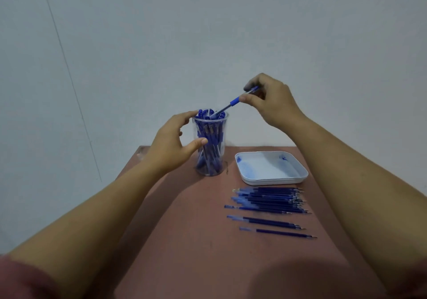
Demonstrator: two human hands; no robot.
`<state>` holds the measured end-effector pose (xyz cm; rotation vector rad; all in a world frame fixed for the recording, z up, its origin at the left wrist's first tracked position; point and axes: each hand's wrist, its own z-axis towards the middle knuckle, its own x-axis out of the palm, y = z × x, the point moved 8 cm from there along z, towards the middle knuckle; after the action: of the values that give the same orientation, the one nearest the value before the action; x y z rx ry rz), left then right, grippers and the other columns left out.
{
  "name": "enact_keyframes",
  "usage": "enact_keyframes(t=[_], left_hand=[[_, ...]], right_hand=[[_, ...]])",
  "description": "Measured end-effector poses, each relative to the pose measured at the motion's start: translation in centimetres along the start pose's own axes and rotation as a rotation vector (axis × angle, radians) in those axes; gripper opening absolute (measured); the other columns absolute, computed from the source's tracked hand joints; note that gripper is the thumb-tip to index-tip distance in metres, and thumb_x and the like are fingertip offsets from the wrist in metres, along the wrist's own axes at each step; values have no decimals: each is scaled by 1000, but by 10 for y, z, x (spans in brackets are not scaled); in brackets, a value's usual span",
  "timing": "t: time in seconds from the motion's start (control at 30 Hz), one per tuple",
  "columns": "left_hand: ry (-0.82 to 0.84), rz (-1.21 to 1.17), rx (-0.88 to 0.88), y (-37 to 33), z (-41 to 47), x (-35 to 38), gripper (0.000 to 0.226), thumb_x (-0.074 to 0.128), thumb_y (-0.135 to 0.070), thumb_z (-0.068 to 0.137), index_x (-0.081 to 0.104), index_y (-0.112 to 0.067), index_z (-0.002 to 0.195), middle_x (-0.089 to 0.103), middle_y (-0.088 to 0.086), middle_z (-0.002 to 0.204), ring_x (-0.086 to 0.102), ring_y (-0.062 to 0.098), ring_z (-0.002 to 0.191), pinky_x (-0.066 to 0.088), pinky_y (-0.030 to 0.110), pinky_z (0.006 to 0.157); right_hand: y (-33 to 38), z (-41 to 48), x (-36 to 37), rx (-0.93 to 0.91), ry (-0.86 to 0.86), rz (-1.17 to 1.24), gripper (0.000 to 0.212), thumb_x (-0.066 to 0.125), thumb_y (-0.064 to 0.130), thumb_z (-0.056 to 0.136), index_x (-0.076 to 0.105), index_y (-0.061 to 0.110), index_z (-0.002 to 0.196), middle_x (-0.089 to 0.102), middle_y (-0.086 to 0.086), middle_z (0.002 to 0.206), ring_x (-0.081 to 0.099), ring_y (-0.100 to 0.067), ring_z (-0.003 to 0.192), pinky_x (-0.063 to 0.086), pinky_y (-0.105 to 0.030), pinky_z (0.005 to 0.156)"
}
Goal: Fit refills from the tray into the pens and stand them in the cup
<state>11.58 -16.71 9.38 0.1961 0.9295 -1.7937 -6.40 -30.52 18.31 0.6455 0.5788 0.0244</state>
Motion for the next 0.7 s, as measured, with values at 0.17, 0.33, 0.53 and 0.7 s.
enact_keyframes(t=[0.17,0.33,0.53,0.7], left_hand=[[-39,-134,-25,5,-1,9,67,80,-27,80,44,-34,137,53,-15,135,54,2,120,52,29,95],[-47,-169,-33,7,-2,13,67,78,-24,82,42,-35,137,51,-17,134,54,3,119,51,27,94],[-31,-217,-55,10,-2,14,67,79,-24,81,42,-41,134,51,-21,132,53,-6,114,48,16,88],[-17,-228,-59,11,-2,12,67,78,-24,82,40,-49,130,52,-25,124,56,-5,111,50,18,87]], right_hand=[[0,10,37,-83,49,-32,20,70,17,88,66,17,107,60,7,86,51,1,67,39,-9,68],[-3,-1,59,-58,-60,119,37,63,11,92,53,21,125,56,7,90,52,2,65,42,-7,65],[-5,-3,72,-23,60,106,10,61,22,94,67,22,102,65,11,94,59,2,84,41,-11,71],[-12,-28,80,-63,186,30,46,54,48,94,48,35,138,44,2,137,47,-12,121,42,-25,97]])
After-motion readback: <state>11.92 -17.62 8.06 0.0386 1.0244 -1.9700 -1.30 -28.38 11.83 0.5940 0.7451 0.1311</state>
